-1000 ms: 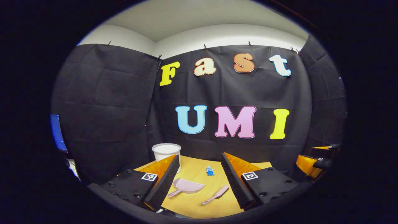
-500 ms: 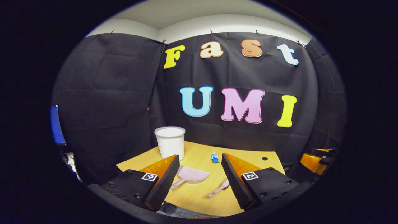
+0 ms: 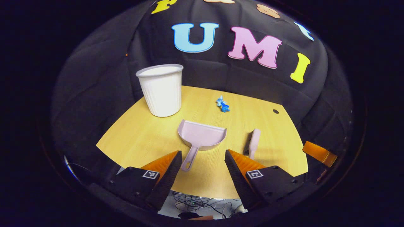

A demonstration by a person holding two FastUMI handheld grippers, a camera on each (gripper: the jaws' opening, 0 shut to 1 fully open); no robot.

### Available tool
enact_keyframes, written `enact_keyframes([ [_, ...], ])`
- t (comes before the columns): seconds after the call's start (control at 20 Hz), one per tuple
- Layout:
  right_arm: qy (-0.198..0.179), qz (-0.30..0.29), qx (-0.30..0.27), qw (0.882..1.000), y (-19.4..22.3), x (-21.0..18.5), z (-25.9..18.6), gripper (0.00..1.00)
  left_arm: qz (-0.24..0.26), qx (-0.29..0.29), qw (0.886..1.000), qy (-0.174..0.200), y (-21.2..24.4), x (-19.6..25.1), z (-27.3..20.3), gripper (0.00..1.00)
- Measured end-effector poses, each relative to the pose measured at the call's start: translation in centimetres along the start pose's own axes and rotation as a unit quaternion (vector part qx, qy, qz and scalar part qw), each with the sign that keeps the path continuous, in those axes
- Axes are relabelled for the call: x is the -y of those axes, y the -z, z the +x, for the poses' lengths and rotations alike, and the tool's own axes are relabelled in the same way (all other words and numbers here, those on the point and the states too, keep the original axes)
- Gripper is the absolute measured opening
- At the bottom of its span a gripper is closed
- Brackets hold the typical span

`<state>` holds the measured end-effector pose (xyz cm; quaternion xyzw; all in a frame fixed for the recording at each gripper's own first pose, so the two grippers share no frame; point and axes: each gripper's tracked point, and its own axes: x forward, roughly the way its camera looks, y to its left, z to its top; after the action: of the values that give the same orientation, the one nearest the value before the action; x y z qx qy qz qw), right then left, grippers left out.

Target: Pick up the small broom and dustpan from the desktop, sweep the trash into the dustpan with the broom, and then empty the trash into the garbage bin.

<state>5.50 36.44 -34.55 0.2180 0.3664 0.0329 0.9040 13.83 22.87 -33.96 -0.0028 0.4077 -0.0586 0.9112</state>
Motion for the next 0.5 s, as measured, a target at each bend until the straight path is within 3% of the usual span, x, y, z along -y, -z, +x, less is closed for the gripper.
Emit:
enact_keyframes([
  [0.25,0.065,0.004,-0.117,0.991,4.7,-1.5,5.9,0.94,0.029,-0.117,0.992,0.018,2.4,-3.7,6.5,0.84],
  [0.5,0.069,-0.010,-0.199,0.977,5.9,-1.5,10.5,0.94,0.021,-0.189,0.982,0.014,3.4,-3.2,10.0,0.84],
])
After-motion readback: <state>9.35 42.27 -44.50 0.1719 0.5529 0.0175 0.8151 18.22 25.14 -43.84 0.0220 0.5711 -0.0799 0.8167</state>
